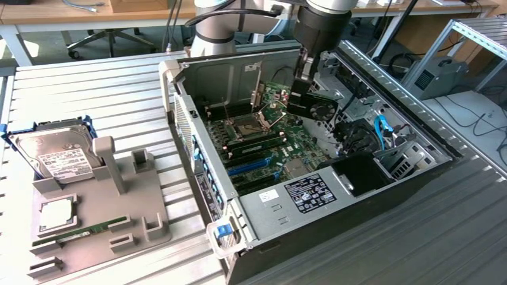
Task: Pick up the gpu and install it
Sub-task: 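Insert the gpu into the slot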
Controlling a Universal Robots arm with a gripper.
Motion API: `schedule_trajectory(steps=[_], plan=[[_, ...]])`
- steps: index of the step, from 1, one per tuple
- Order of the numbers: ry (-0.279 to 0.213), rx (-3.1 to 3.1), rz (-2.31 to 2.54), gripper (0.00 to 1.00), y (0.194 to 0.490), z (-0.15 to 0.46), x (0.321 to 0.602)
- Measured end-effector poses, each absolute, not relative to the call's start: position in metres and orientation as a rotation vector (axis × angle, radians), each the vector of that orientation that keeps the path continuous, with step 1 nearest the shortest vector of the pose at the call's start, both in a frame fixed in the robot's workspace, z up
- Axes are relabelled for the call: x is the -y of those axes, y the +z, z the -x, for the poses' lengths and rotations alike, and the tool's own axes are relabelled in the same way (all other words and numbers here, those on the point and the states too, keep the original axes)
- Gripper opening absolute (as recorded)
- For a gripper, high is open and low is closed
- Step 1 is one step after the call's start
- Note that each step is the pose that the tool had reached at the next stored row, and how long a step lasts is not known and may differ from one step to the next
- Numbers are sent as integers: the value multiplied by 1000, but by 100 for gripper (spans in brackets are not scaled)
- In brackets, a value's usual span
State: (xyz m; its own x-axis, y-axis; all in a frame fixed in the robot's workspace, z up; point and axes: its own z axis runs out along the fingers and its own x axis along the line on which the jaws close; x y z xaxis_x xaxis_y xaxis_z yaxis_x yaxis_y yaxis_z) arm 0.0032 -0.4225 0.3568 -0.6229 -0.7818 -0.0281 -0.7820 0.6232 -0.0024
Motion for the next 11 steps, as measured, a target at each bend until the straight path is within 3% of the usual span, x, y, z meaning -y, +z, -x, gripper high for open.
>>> schedule_trajectory(steps=[11], plan=[[17,-2768,1429,27,357,-3,423]])
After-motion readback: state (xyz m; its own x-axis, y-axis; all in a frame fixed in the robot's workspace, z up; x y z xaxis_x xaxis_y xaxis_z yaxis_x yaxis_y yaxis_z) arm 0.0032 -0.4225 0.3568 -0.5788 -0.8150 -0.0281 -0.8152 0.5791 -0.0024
